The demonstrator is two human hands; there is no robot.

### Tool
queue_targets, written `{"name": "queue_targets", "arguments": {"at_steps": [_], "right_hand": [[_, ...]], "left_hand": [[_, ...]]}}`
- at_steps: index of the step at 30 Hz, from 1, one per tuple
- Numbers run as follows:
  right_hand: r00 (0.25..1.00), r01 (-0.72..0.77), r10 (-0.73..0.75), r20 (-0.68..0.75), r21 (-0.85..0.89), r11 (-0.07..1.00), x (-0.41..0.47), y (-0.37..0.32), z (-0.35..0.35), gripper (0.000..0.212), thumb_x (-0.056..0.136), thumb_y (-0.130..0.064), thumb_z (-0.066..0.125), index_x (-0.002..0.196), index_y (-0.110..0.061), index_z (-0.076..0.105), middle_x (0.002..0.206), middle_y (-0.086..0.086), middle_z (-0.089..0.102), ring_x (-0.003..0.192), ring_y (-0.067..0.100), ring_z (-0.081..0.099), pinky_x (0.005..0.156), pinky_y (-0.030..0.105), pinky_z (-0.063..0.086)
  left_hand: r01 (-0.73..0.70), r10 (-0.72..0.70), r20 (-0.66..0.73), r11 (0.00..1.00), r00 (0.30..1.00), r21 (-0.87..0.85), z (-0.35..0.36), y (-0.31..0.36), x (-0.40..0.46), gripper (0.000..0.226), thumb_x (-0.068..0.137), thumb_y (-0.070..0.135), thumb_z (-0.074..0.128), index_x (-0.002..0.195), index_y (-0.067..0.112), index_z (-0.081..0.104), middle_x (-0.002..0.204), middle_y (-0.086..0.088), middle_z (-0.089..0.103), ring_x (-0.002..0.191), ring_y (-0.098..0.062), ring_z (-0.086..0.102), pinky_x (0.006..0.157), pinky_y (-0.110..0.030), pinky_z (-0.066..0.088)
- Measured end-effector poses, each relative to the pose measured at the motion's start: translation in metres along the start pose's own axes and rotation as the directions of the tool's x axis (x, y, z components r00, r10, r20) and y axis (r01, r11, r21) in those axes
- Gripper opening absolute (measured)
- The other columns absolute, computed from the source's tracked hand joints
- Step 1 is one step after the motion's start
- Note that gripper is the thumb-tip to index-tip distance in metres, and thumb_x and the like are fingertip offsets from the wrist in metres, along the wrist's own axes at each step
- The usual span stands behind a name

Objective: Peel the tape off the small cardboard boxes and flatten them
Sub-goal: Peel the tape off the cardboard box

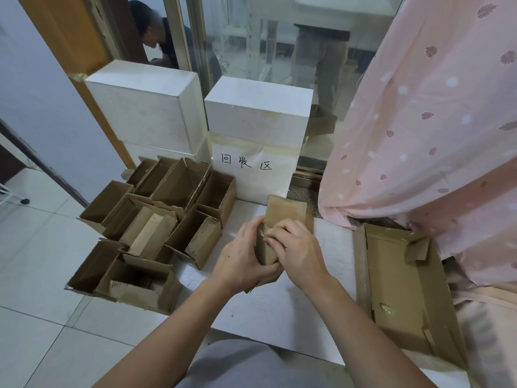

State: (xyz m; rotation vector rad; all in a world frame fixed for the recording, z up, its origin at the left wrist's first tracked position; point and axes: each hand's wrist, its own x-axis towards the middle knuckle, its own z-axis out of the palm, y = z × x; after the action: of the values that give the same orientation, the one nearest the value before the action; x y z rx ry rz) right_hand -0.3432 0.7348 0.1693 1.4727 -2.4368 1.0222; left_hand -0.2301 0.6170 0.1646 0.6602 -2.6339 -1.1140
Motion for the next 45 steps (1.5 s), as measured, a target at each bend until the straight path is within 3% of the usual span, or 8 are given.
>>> {"name": "queue_targets", "arguments": {"at_steps": [14, 18, 23, 26, 30, 35, 40, 45], "right_hand": [[0.996, -0.080, 0.078, -0.031, -0.068, 0.994, 0.004, -0.004, 0.007, 0.012, 0.091, -0.028, 0.064, 0.084, -0.020, 0.071, 0.076, -0.008, 0.061, 0.065, 0.015, 0.059, 0.056, 0.024, 0.042], [0.993, -0.114, 0.114, -0.020, 0.020, 0.993, 0.007, -0.011, 0.005, 0.030, 0.097, -0.038, 0.049, 0.089, -0.018, 0.068, 0.080, -0.007, 0.064, 0.061, 0.019, 0.060, 0.054, 0.029, 0.046], [0.982, -0.181, 0.185, -0.027, 0.118, 0.976, 0.014, -0.007, 0.002, 0.012, 0.098, -0.026, 0.061, 0.091, -0.018, 0.066, 0.086, -0.012, 0.061, 0.071, 0.012, 0.056, 0.063, 0.039, 0.051], [0.991, -0.127, 0.132, -0.028, 0.142, 0.982, 0.016, -0.008, -0.002, 0.019, 0.097, -0.031, 0.054, 0.094, -0.020, 0.070, 0.087, -0.013, 0.059, 0.072, 0.008, 0.055, 0.062, 0.037, 0.051], [0.996, -0.067, 0.058, 0.073, 0.130, 0.989, 0.014, -0.004, -0.004, 0.022, 0.096, -0.020, 0.063, 0.114, -0.027, 0.072, 0.090, -0.008, 0.059, 0.076, 0.010, 0.059, 0.065, 0.029, 0.051], [0.978, -0.088, 0.051, 0.201, 0.182, 0.979, 0.014, 0.001, 0.001, 0.017, 0.096, -0.007, 0.065, 0.108, -0.015, 0.075, 0.095, -0.002, 0.061, 0.091, 0.009, 0.055, 0.080, 0.014, 0.044], [0.935, -0.137, 0.067, 0.349, 0.181, 0.974, 0.022, 0.003, -0.004, 0.018, 0.100, -0.021, 0.059, 0.104, -0.012, 0.075, 0.098, -0.003, 0.063, 0.098, 0.016, 0.054, 0.087, 0.025, 0.042], [0.925, -0.190, 0.100, 0.366, 0.217, 0.957, 0.021, 0.004, -0.003, 0.039, 0.097, -0.044, 0.055, 0.105, -0.012, 0.075, 0.098, -0.007, 0.060, 0.099, 0.013, 0.053, 0.086, 0.020, 0.037]], "left_hand": [[0.067, -0.067, -0.013, 0.998, 0.998, 0.011, 0.006, -0.003, -0.002, 0.107, 0.070, 0.066, 0.078, 0.155, 0.032, 0.024, 0.150, 0.012, 0.046, 0.124, -0.012, 0.057, 0.100, -0.035, 0.051], [0.087, -0.087, -0.025, 0.996, 0.996, 0.002, 0.006, -0.007, -0.003, 0.107, 0.069, 0.064, 0.081, 0.155, 0.032, 0.026, 0.151, 0.014, 0.046, 0.127, -0.012, 0.055, 0.102, -0.037, 0.049], [0.034, -0.031, -0.051, 0.998, 0.998, 0.059, 0.000, -0.009, -0.001, 0.102, 0.071, 0.063, 0.082, 0.152, 0.033, 0.028, 0.147, 0.017, 0.044, 0.117, -0.009, 0.057, 0.094, -0.036, 0.053], [0.005, -0.003, -0.051, 0.999, 0.999, 0.051, 0.000, -0.012, -0.001, 0.100, 0.071, 0.061, 0.084, 0.150, 0.035, 0.029, 0.144, 0.020, 0.043, 0.112, -0.006, 0.056, 0.089, -0.035, 0.055], [-0.022, 0.023, -0.044, 0.999, 0.999, 0.025, 0.002, -0.018, -0.004, 0.099, 0.072, 0.059, 0.086, 0.150, 0.037, 0.028, 0.141, 0.021, 0.044, 0.110, -0.003, 0.055, 0.089, -0.034, 0.056], [-0.027, 0.027, -0.047, 1.000, 0.999, 0.009, 0.003, -0.019, -0.006, 0.100, 0.072, 0.059, 0.087, 0.149, 0.038, 0.027, 0.142, 0.022, 0.042, 0.113, 0.001, 0.051, 0.092, -0.030, 0.054], [0.022, -0.024, -0.069, 1.000, 0.997, -0.020, 0.007, -0.021, -0.007, 0.102, 0.069, 0.061, 0.086, 0.149, 0.038, 0.029, 0.143, 0.022, 0.044, 0.117, -0.001, 0.053, 0.093, -0.031, 0.053], [0.049, -0.051, -0.064, 0.998, 0.997, -0.041, 0.007, -0.021, -0.006, 0.103, 0.068, 0.061, 0.087, 0.150, 0.039, 0.028, 0.146, 0.024, 0.043, 0.119, -0.003, 0.055, 0.095, -0.031, 0.053]]}}
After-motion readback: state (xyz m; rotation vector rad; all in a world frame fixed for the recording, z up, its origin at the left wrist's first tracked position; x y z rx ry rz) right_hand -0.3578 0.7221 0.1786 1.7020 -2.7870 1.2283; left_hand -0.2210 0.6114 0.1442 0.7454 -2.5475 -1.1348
